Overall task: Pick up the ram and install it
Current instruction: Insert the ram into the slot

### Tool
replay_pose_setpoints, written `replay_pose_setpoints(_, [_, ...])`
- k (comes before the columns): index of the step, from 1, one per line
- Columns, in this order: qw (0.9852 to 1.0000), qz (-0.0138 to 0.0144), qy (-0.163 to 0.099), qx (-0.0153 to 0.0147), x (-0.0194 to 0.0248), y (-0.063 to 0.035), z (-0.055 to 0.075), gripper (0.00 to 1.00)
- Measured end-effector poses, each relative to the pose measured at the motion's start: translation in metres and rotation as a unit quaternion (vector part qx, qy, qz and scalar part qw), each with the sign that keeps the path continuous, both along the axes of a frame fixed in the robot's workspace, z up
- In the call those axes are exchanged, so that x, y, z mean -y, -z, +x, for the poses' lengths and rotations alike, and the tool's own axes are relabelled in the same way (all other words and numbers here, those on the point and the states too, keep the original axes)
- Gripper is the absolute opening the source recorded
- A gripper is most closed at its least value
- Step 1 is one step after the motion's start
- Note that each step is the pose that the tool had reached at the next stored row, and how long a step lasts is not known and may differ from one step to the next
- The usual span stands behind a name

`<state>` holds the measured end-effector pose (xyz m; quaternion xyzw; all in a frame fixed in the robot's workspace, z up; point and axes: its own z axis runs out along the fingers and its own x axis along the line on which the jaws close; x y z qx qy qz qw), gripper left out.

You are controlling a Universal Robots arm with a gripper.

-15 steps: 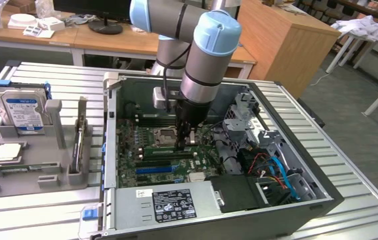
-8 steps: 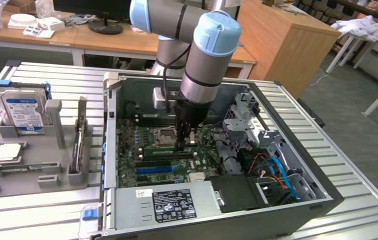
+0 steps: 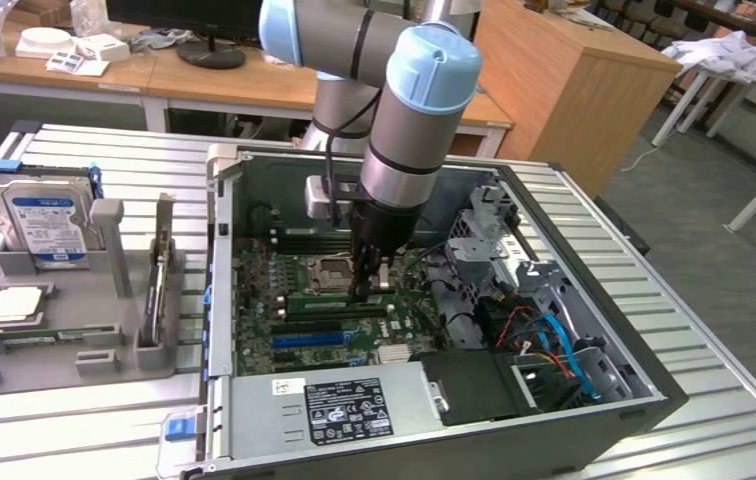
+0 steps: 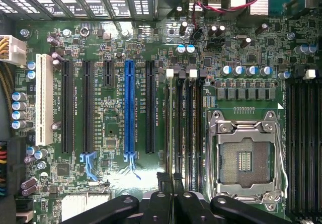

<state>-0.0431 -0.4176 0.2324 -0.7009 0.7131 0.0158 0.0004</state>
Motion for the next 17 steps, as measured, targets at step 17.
replay_pose_setpoints(17, [1.0000, 0.0000, 0.000, 0.0000, -0.0002, 0.0015, 0.0000, 0.12])
